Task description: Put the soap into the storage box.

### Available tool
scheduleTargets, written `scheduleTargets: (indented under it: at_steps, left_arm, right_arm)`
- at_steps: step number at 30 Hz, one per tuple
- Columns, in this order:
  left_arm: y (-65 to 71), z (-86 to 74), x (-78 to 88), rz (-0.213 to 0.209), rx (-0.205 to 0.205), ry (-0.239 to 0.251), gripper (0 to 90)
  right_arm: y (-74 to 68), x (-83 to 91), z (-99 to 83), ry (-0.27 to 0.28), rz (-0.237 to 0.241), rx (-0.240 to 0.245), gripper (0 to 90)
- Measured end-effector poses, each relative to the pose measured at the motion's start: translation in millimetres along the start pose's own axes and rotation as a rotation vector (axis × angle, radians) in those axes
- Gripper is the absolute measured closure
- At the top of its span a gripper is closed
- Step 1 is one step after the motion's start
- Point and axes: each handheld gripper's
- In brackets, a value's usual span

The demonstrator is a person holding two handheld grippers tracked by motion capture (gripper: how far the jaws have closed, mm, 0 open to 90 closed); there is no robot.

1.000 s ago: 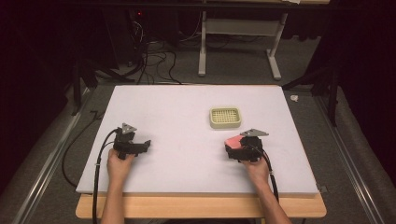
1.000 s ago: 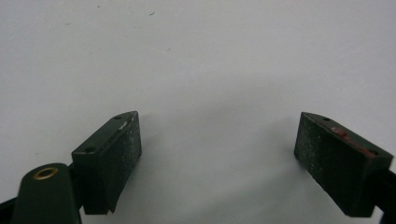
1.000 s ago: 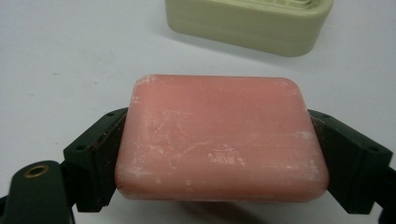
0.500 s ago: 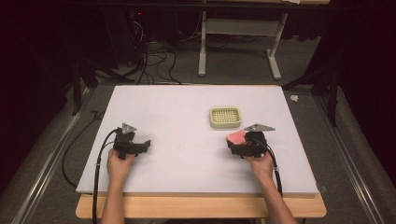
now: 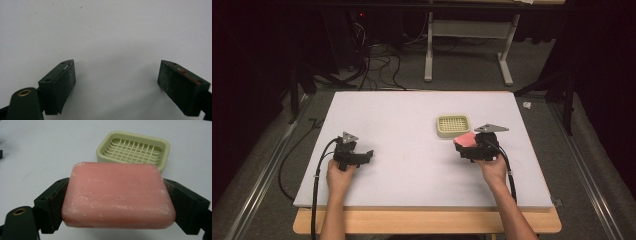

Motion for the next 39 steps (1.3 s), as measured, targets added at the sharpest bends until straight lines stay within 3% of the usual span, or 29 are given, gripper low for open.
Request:
scheduleTargets:
  at_steps: [10,22,39]
  left_arm:
    - [0.0,0.0,0.0,0.0,0.0,0.0,15.3]
    - [0.0,0.0,0.0,0.0,0.0,0.0,15.3]
    - [0.1,0.0,0.0,0.0,0.0,0.0,15.3]
  right_arm:
    - [2.3,-1.0,19.3,-0.007,0.011,0.019,13.8]
    - [10.0,-9.5,34.2,-0.017,0.036,-0.004,13.8]
    - [24.7,-24.2,48.8,-0.027,0.004,-0.038,13.8]
Point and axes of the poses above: each handheld gripper's, and its own axes: x roughly backward along the jaws, z roughly out of its top, y roughly to its right, and after that the axes turned 14 degrees about z, right-handed
